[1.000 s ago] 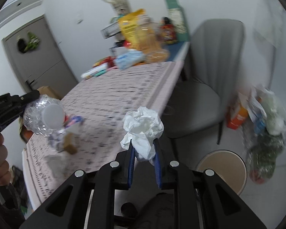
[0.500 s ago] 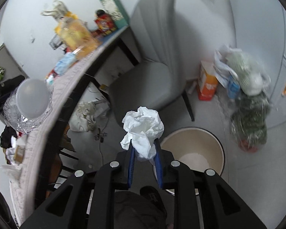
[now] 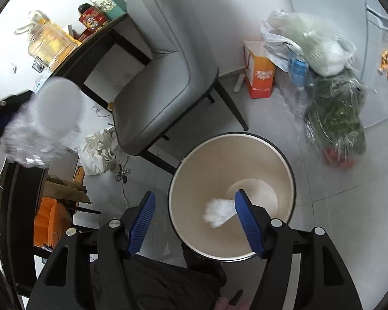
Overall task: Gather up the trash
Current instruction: 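Carry both items over the white bin and open the right tool to drop the tissue, then open the left tool to drop the plastic wrapper into the bin, then move both open tools back over the table trash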
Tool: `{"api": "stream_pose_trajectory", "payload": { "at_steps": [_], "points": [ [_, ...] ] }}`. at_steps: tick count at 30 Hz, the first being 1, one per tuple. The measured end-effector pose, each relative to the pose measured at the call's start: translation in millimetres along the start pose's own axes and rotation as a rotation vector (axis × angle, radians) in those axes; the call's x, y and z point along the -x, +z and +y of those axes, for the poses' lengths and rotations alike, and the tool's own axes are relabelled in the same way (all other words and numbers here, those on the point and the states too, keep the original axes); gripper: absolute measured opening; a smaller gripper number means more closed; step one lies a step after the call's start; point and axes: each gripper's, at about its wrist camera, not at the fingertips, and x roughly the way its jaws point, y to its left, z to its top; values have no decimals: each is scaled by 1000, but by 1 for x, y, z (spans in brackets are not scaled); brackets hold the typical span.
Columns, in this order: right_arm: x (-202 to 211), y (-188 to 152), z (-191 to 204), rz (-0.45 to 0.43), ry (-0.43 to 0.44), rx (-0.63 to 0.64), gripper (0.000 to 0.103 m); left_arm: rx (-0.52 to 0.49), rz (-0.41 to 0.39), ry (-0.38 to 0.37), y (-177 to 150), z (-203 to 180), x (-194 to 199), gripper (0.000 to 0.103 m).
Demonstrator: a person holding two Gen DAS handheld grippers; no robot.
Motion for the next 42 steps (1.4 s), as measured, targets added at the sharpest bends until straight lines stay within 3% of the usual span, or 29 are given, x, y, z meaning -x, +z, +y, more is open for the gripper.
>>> {"api": "stream_pose_trajectory", "payload": {
  "at_steps": [6,8,10,11,12,15,19,23,25,27,36,42],
  "points": [
    [16,-6,-29,-6,-57,-51,64,5,90,10,-18,-10,-44,10],
    [24,-7,-36,-8,-68,-63,64,8,112,-31,-23,-14,-56,10],
    [31,-8,-41,-12,-86,-69,64,-16,141,-66,-28,-18,-65,25],
    [34,-9,-43,-16,-95,-69,64,-22,152,-74,-30,-18,-67,54],
    [37,-8,-43,-18,-100,-70,64,-15,140,-77,-31,-17,-66,67],
    [44,-9,-44,-26,-110,-74,64,14,59,-26,-26,-6,-49,80],
    [44,-8,-36,-22,-109,-67,64,23,45,-4,-16,7,-26,84],
    [49,-5,-17,-29,-94,-48,65,48,-18,-7,-9,21,15,92],
    [56,-2,-4,-44,-89,-30,71,52,-53,-12,-5,26,35,94],
    [66,1,14,-73,-91,-5,79,57,-84,-9,-5,31,54,96],
    [120,16,92,-194,-82,105,95,116,-220,2,-11,71,133,97],
    [154,12,148,-275,-75,190,95,174,-314,6,-24,106,180,97]
  ]
}}
